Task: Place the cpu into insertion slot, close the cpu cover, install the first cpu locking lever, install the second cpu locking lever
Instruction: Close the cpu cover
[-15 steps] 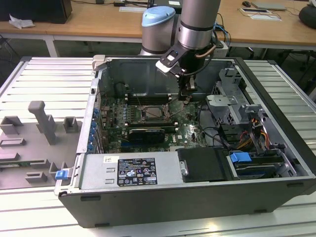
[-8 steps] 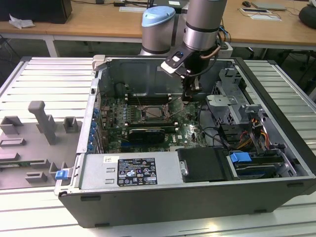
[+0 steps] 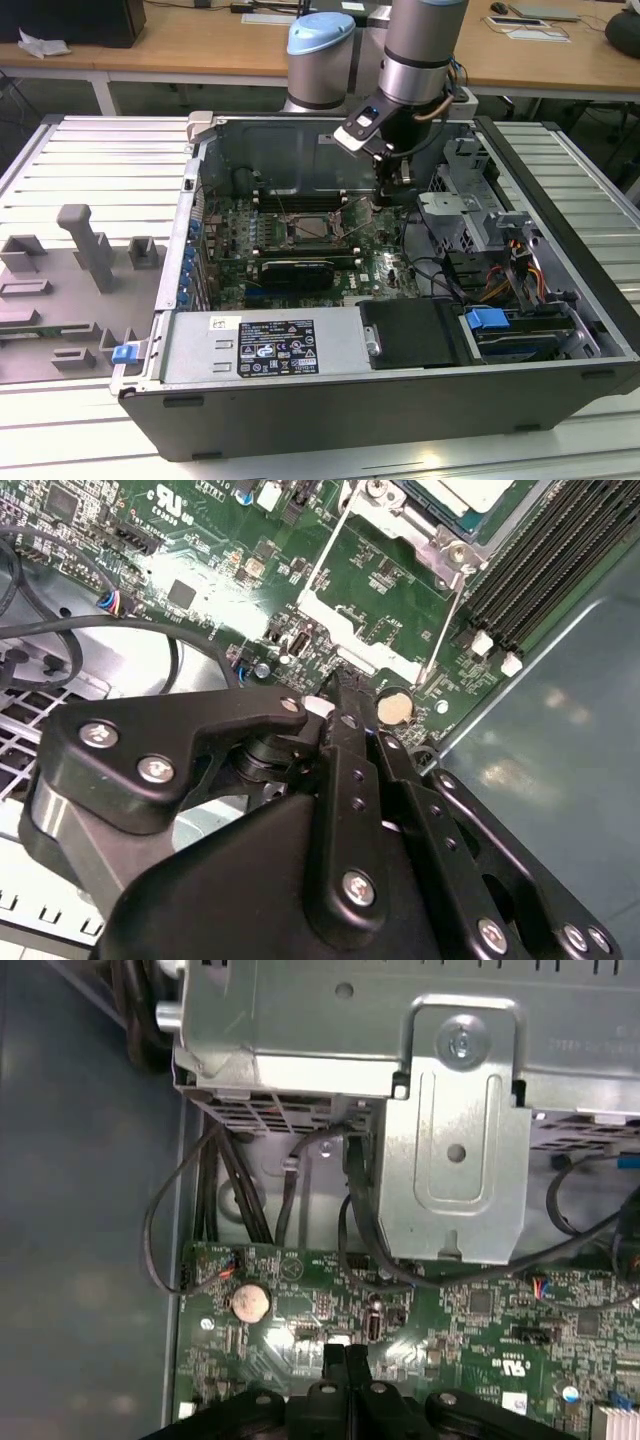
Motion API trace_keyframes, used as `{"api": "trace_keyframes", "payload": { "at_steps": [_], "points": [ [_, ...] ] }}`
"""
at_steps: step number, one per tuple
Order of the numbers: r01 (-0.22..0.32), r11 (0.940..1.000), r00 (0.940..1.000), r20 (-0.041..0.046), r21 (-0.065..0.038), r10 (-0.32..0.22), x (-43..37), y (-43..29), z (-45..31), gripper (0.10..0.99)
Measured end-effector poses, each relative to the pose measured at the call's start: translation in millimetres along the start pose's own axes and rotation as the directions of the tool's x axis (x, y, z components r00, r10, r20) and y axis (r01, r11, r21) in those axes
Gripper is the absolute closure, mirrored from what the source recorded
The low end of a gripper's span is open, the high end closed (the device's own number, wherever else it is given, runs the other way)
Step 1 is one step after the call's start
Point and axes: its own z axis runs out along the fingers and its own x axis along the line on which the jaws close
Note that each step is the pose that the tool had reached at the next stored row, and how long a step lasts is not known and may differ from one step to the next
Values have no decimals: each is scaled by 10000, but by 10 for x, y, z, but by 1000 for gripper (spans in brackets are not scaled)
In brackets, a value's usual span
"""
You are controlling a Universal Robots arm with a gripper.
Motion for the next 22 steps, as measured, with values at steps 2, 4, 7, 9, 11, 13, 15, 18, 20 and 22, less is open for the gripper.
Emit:
{"api": "trace_keyframes", "payload": {
  "at_steps": [2, 4, 7, 9, 11, 13, 15, 18, 20, 22],
  "points": [
    [-1, 10000, 10000, -1, 0, 1, 0, 0, 29, 980],
    [-1, 10000, 10000, -2, 0, 1, -1, 0, 55, 980],
    [1, 10000, 10000, -4, 41, -1, 0, -7, 56, 980],
    [-2, 9999, 10000, -6, 116, 2, 0, -20, 45, 980],
    [-2, 9999, 10000, -10, 161, 2, 3, -46, 17, 980],
    [-4, 9999, 10000, -10, 163, 4, 6, -110, 15, 980],
    [-2, 9999, 10000, -10, 163, 3, 9, -156, 14, 980],
    [-3, 9999, 10000, -9, 164, 3, 13, -228, 13, 980],
    [-4, 9999, 10000, -9, 163, 4, 15, -255, 13, 980],
    [-4, 9999, 10000, -9, 163, 4, 17, -298, 14, 980]
  ]
}}
